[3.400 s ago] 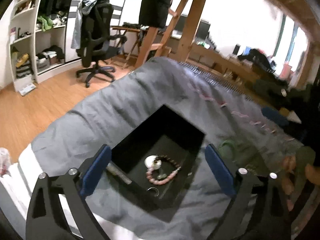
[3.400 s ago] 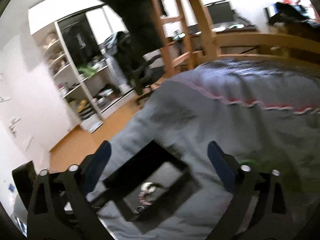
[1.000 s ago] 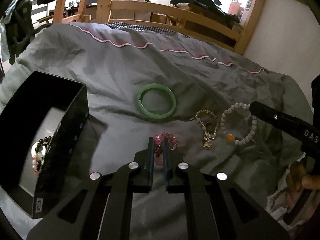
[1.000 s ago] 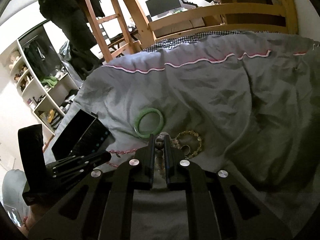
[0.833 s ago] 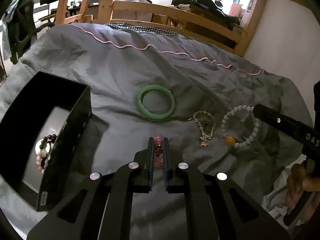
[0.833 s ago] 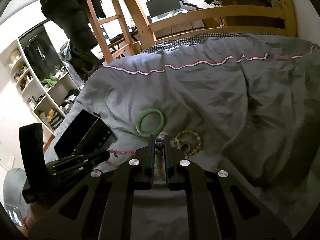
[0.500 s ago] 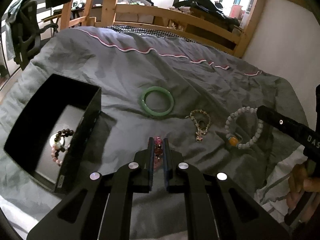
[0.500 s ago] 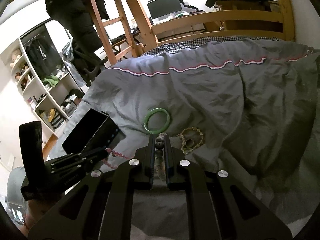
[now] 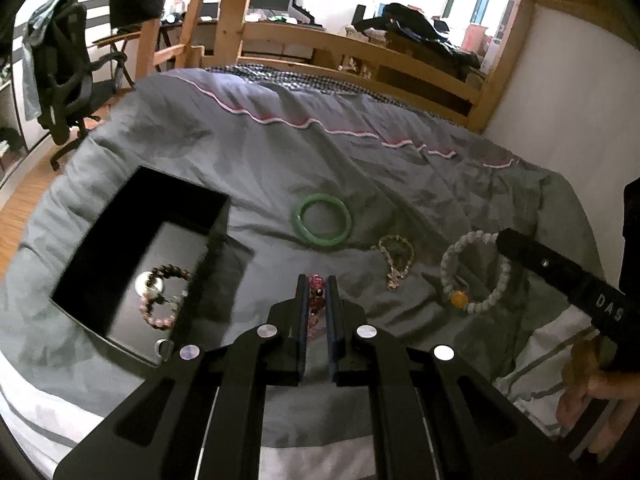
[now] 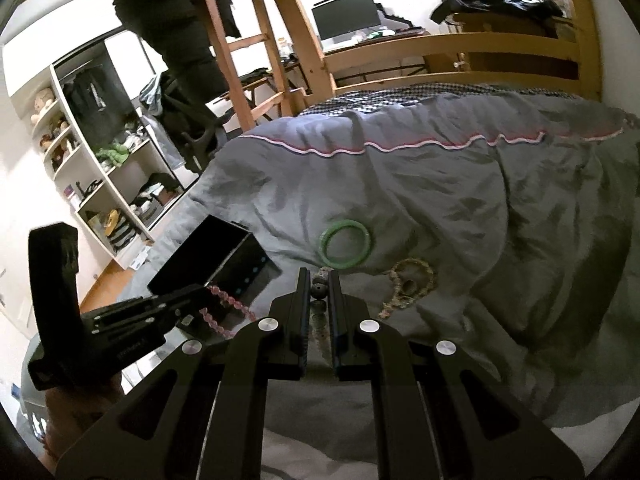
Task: Organize jewelry
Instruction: 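Lift the pink bracelet with the left tool while the right tool grasps the white bracelet, then release both bracelets into the black box with both tools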
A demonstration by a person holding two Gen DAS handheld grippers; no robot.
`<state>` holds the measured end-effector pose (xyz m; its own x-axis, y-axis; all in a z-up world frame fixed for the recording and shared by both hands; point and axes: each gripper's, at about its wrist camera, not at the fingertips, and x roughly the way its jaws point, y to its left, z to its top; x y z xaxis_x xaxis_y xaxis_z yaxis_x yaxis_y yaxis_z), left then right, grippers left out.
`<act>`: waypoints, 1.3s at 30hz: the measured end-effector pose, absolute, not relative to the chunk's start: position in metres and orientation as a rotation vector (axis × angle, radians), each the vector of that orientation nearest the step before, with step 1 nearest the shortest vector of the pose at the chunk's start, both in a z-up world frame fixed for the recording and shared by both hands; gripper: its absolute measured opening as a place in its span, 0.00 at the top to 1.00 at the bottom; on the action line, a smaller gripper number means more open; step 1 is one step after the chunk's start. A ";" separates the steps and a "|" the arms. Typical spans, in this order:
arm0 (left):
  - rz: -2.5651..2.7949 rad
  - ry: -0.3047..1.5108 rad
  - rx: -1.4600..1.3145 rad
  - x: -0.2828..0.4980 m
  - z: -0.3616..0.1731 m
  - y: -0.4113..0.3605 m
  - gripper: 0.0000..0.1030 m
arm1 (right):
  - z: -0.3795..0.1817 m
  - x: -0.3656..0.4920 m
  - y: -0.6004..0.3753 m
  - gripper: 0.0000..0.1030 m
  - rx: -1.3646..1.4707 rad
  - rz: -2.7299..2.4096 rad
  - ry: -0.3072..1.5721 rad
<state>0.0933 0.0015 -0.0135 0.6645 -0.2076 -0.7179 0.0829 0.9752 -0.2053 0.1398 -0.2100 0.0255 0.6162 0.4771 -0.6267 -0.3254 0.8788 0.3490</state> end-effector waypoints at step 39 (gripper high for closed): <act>0.204 0.725 -0.250 0.081 0.020 0.111 0.93 | 0.053 0.183 -0.022 0.91 0.060 0.732 0.771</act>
<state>0.0814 0.1115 0.0197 0.7311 0.0976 -0.6752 -0.2692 0.9507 -0.1540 0.1825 -0.0221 0.0531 0.4865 0.6221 -0.6134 -0.5801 0.7550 0.3056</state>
